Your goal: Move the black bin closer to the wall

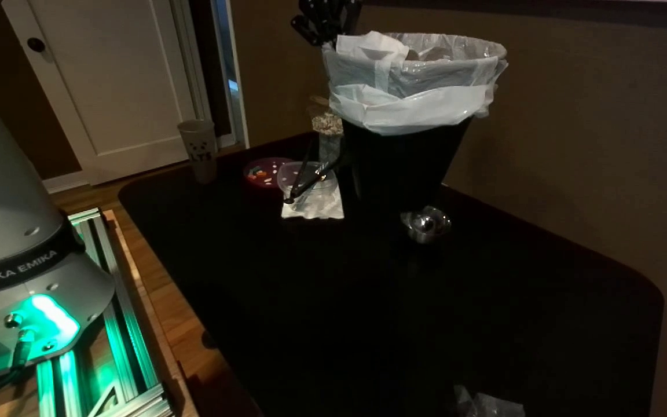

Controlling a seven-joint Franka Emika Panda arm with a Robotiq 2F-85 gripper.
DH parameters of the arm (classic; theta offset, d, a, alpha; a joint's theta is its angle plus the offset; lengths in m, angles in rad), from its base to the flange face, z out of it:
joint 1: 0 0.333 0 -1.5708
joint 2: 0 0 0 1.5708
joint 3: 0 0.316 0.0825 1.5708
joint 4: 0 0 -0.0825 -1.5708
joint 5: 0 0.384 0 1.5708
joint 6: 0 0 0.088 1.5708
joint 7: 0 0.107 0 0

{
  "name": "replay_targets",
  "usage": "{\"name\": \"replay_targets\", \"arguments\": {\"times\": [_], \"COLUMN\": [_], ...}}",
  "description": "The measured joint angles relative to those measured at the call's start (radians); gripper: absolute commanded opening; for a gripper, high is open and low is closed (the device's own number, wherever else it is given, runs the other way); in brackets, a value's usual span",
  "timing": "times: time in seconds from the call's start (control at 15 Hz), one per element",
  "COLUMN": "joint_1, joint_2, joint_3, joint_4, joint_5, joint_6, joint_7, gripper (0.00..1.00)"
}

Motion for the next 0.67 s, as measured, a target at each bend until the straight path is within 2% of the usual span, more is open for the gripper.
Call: {"name": "replay_targets", "arguments": {"times": [0.33, 0.67], "joint_1": [0.038, 0.038], "joint_2": [0.038, 0.158], "joint_3": [0.005, 0.005], "joint_4": [0.008, 0.047], "joint_5": [0.096, 0.139], "joint_6": [0.209, 0.335], "joint_7": [-0.099, -0.149], "gripper": [0.01, 0.01]}}
